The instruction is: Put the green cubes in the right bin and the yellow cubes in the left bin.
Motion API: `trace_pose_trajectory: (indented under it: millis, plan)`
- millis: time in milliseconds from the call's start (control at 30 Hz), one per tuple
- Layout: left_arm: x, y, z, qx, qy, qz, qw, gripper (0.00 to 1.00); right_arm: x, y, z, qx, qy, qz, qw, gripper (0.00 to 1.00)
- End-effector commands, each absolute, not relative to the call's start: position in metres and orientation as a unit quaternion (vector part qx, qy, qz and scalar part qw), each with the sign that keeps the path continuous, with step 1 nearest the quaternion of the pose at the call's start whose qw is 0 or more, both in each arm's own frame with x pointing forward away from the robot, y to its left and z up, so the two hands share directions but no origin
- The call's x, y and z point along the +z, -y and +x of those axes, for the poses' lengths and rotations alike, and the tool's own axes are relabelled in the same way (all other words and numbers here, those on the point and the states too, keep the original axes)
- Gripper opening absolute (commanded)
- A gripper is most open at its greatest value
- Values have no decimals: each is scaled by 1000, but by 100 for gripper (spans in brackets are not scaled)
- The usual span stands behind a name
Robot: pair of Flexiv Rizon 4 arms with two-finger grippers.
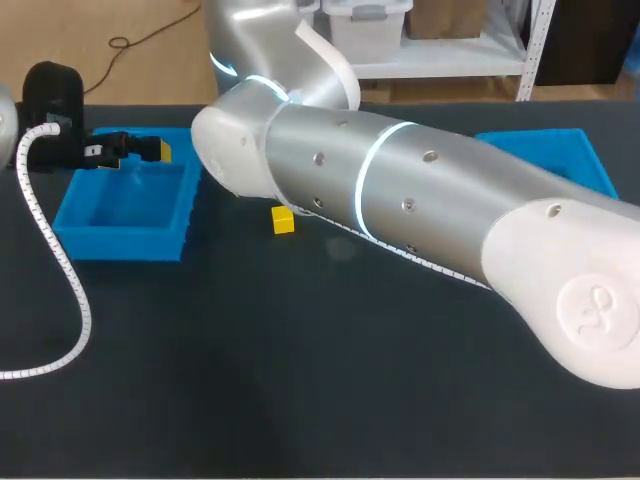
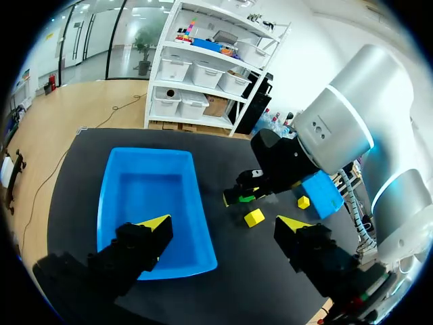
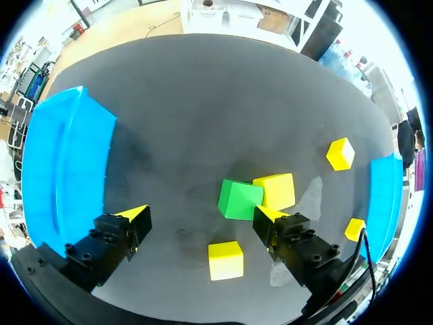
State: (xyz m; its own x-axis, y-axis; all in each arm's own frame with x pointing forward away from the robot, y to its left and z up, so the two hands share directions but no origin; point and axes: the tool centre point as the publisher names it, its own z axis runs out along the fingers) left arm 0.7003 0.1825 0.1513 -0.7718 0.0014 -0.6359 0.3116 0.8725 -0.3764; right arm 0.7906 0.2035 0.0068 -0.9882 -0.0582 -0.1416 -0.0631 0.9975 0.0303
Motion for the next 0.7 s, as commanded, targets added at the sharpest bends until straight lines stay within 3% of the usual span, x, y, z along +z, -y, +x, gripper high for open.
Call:
trace_pose_trajectory:
  millis: [33, 700]
  plan:
    - [150, -185, 700, -243, -908, 88, 329, 100, 2, -202, 796, 14, -997, -30, 67, 100]
    - [150, -185, 700, -243, -908, 88, 329, 100, -12, -196, 807, 7, -997, -45, 59, 100]
